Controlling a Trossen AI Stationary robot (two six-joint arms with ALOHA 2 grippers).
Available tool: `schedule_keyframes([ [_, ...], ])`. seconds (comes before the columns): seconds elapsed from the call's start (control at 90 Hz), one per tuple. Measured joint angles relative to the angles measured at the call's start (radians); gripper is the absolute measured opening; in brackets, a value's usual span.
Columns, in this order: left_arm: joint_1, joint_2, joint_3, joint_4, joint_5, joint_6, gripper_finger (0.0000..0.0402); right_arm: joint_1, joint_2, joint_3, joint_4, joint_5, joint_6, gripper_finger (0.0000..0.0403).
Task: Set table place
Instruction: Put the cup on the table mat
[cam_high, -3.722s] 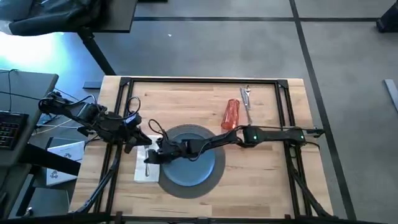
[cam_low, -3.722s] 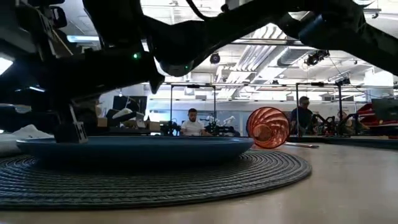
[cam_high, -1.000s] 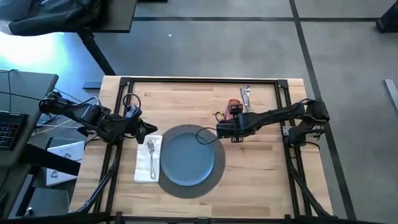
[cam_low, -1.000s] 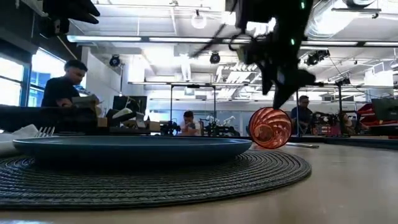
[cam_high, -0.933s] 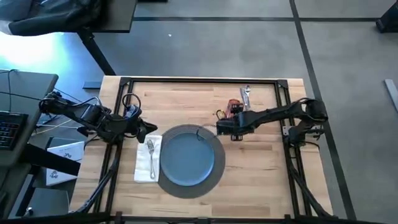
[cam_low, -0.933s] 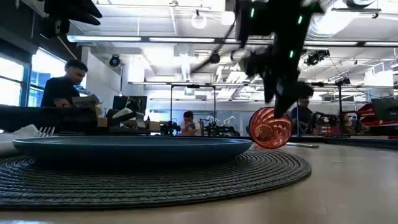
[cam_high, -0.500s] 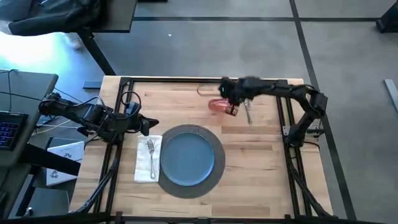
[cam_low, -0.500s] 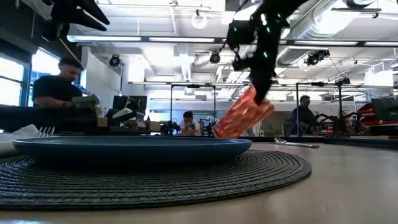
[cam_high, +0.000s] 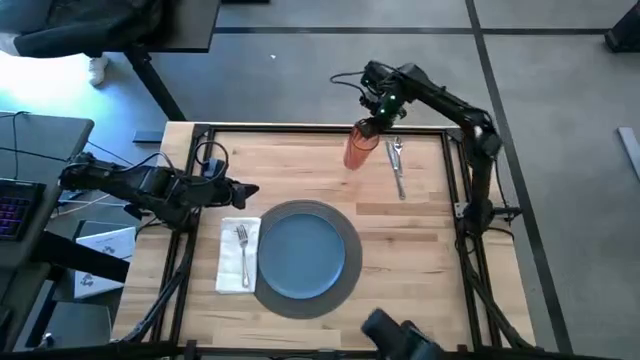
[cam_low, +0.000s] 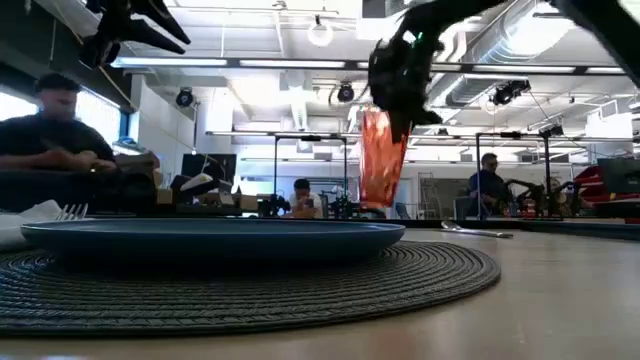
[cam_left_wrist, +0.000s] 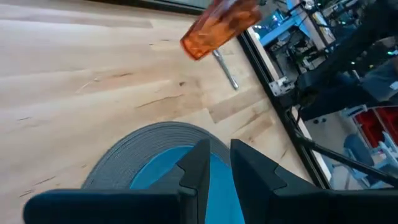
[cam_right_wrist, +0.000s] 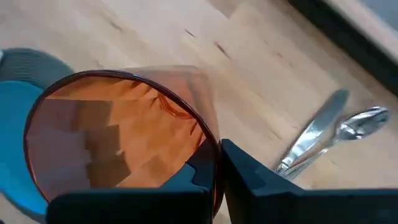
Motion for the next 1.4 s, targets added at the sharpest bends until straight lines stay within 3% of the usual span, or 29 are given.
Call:
schedule_keyframes([
  [0.3, 0.009, 0.002, 0.0, 0.003, 0.022, 0.001, 0.0051, 0.02, 0.072, 0.003, 0.049, 0.003, 0.001, 0.0007],
  [0.611, 0.009, 0.002, 0.0, 0.002, 0.034, 0.018, 0.0051, 0.032, 0.062, 0.002, 0.053, 0.006, -0.01, 0.0136],
  [0.756, 0.009, 0.002, -0.001, 0.002, 0.046, 0.026, 0.0051, 0.032, -0.008, 0.003, 0.05, 0.018, -0.027, 0.0189],
  [0.9, 0.009, 0.002, -0.001, 0.002, 0.052, 0.027, 0.0051, 0.019, -0.098, 0.002, 0.004, 0.07, -0.054, 0.0214],
  [1.067, 0.009, 0.002, -0.001, 0.002, 0.052, 0.044, 0.0051, 0.016, -0.181, -0.006, -0.136, 0.174, -0.116, 0.0214],
  [1.178, 0.009, 0.002, -0.001, 0.002, 0.06, 0.044, 0.0051, 0.004, -0.276, -0.16, -0.107, 0.213, -0.127, 0.0203],
  [1.4, 0.006, 0.002, -0.001, 0.003, 0.098, 0.043, 0.0051, -0.055, -0.526, -0.757, 0.293, 0.213, 0.002, 0.0186],
])
